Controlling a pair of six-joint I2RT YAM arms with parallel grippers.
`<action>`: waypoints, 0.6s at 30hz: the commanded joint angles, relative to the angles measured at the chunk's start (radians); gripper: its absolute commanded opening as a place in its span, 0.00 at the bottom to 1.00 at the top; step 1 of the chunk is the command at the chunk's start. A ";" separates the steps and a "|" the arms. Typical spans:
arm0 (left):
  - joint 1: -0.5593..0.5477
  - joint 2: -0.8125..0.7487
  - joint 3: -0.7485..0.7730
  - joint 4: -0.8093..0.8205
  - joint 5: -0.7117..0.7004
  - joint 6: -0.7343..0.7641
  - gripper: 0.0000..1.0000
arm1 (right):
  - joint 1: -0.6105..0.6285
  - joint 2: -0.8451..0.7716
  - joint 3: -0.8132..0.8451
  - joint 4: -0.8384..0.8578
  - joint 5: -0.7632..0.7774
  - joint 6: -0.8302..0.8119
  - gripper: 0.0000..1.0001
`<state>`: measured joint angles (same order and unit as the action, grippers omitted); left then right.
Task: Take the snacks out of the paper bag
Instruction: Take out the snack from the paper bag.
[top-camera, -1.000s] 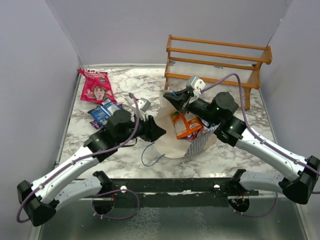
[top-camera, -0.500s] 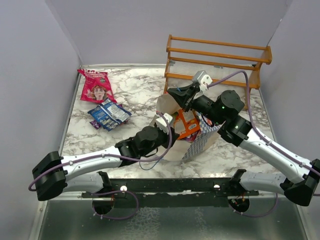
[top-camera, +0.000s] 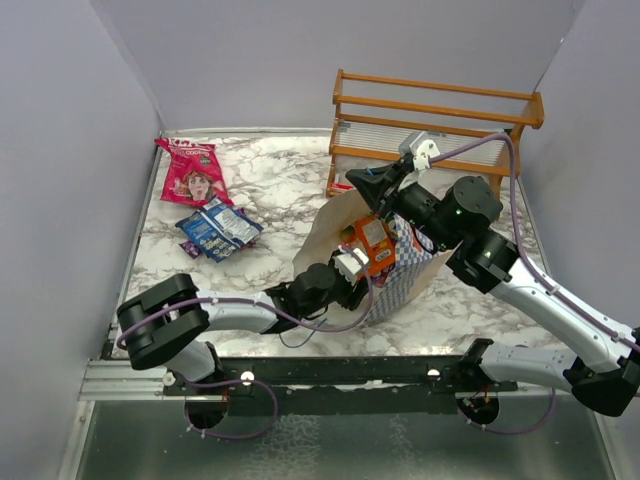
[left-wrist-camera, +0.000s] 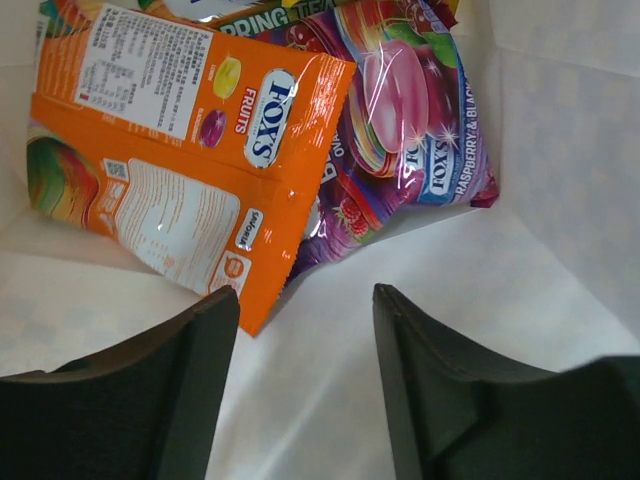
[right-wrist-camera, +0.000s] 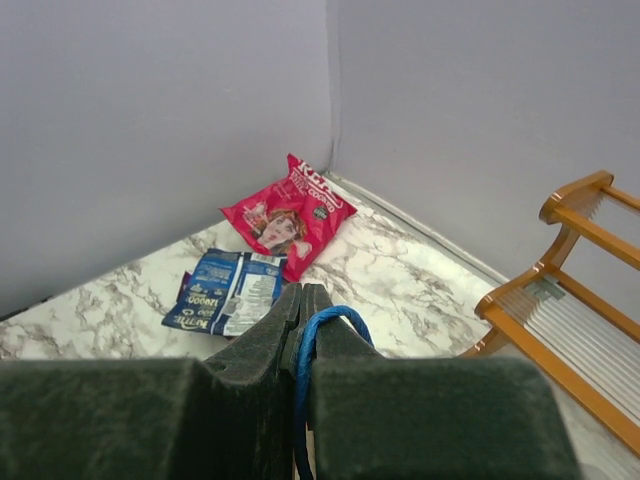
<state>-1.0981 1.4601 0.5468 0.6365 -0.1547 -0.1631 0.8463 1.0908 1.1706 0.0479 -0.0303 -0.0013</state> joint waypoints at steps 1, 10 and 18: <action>0.000 0.059 0.065 0.033 -0.013 0.092 0.62 | 0.007 -0.011 0.051 -0.038 -0.026 0.013 0.02; 0.038 0.198 0.192 -0.022 -0.127 0.239 0.75 | 0.007 -0.012 0.053 -0.045 -0.056 0.042 0.02; 0.056 0.309 0.300 -0.025 -0.119 0.313 0.77 | 0.007 -0.012 0.073 -0.066 -0.060 0.052 0.02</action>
<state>-1.0481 1.7405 0.7959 0.6117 -0.2783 0.0898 0.8459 1.0908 1.1976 -0.0223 -0.0570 0.0338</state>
